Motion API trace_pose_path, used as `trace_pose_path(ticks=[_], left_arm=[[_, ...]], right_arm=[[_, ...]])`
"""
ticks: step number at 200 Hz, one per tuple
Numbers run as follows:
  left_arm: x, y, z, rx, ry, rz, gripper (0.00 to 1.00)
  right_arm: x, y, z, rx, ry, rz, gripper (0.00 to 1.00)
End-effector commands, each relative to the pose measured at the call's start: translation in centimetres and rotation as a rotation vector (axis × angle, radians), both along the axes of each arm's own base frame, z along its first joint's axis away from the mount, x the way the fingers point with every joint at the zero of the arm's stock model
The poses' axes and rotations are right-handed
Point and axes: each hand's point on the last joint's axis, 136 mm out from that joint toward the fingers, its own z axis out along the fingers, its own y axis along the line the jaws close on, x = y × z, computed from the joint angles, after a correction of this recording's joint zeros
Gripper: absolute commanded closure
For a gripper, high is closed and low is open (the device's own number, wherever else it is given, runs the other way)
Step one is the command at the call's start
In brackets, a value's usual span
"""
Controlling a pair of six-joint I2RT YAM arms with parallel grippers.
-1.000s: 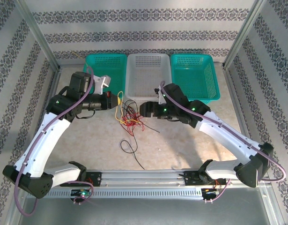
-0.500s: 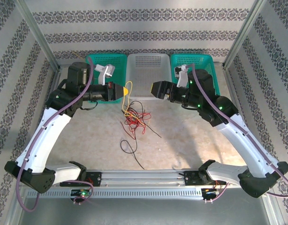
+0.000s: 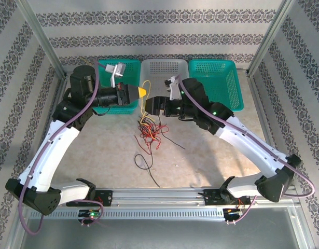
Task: Untangle the cables
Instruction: Untie the cable from multiple cables.
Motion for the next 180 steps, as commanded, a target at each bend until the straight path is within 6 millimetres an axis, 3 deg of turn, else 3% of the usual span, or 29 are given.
trace_pose_path(ticks=[1,28,44,65,89,108,128,150,180], left_arm=[[-1.6,0.4,5.9,-0.134,-0.117,-0.041,1.0],[-2.5,0.9,8.2,-0.161,-0.155,-0.034,1.0],[-2.8,1.5,9.4,-0.177,-0.186,-0.006,1.0],[-2.8,2.5,11.4,-0.212,-0.22,0.037,1.0],[-3.2,3.1,13.3,-0.235,-0.253,0.044,1.0],[-3.5,3.5,13.8,-0.225,-0.26,0.053,1.0],[-3.9,3.7,14.1,-0.227,-0.267,0.053,1.0],[-3.9,3.9,13.7,-0.216,-0.261,0.046,1.0],[-4.1,4.6,14.1,-0.217,-0.279,0.059,1.0]], right_arm=[[0.6,2.0,-0.3,0.067,0.004,0.034,0.23],[0.9,3.6,-1.3,0.099,0.035,0.063,0.28],[1.0,3.9,-3.2,0.075,0.072,0.059,0.38],[1.2,2.9,-6.8,0.035,0.13,0.008,0.43],[0.9,1.2,-12.5,-0.001,0.216,-0.049,0.45],[0.8,-0.1,-16.5,-0.022,0.296,-0.084,0.49],[0.6,-1.5,-19.1,-0.043,0.358,-0.108,0.51],[0.3,-3.1,-18.2,-0.037,0.353,-0.124,0.52],[0.2,-6.9,-13.7,-0.014,0.266,-0.208,0.43]])
